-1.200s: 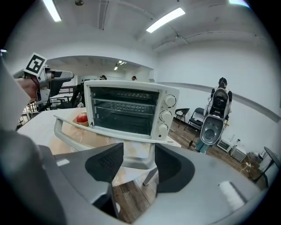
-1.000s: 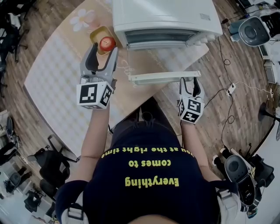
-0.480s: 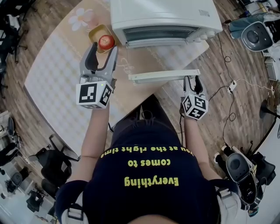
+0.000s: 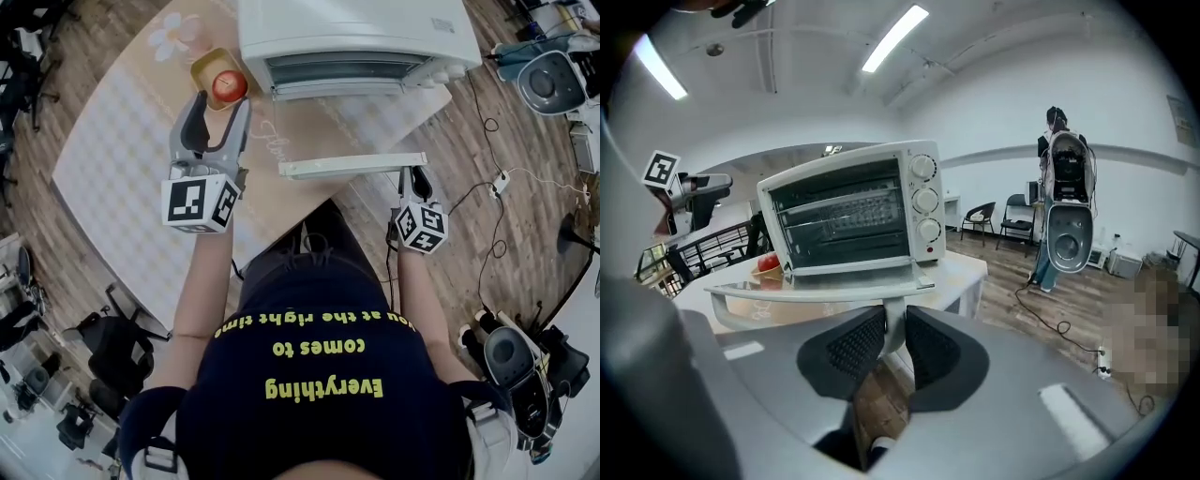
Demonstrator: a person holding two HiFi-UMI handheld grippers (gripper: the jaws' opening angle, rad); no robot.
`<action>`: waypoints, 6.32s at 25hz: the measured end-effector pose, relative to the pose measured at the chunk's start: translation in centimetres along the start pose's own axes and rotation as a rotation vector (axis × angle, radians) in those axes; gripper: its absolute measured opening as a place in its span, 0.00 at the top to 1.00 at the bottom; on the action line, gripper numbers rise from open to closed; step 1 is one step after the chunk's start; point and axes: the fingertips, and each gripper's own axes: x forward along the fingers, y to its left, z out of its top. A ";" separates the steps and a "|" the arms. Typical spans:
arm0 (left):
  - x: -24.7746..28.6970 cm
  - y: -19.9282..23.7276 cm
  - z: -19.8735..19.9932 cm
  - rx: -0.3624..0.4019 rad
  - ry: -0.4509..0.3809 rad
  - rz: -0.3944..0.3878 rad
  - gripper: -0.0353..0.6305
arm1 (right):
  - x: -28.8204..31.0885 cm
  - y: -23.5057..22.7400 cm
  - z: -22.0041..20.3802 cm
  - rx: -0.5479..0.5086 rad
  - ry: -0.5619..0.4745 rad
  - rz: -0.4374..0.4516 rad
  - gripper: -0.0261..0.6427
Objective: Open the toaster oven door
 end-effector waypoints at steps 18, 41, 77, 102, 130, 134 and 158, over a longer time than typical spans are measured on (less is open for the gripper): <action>0.8 -1.1 -1.3 0.002 0.015 -0.048 0.53 | 2.4 -0.6 -5.2 -0.045 0.077 0.035 0.83; 0.7 -1.6 -1.7 0.017 0.021 -0.072 0.53 | 2.6 -0.6 -5.8 -0.028 0.080 0.037 0.83; 0.6 -1.6 -2.1 0.017 0.037 -0.069 0.53 | 1.5 -0.1 -5.2 -0.045 0.111 0.060 0.77; 1.0 -1.6 -2.0 0.011 0.025 -0.069 0.53 | -1.7 2.0 -5.3 -0.103 0.123 0.116 0.84; 0.7 -2.5 -1.6 0.003 0.022 -0.126 0.61 | -2.4 1.1 10.4 0.034 -0.130 0.114 0.94; 0.6 -2.9 -1.3 0.004 0.014 -0.141 0.67 | -2.7 2.9 13.2 0.046 -0.166 0.167 0.94; -1.3 -2.4 1.9 0.020 -0.064 -0.063 0.94 | -4.9 12.5 22.5 -0.110 -0.379 0.324 0.94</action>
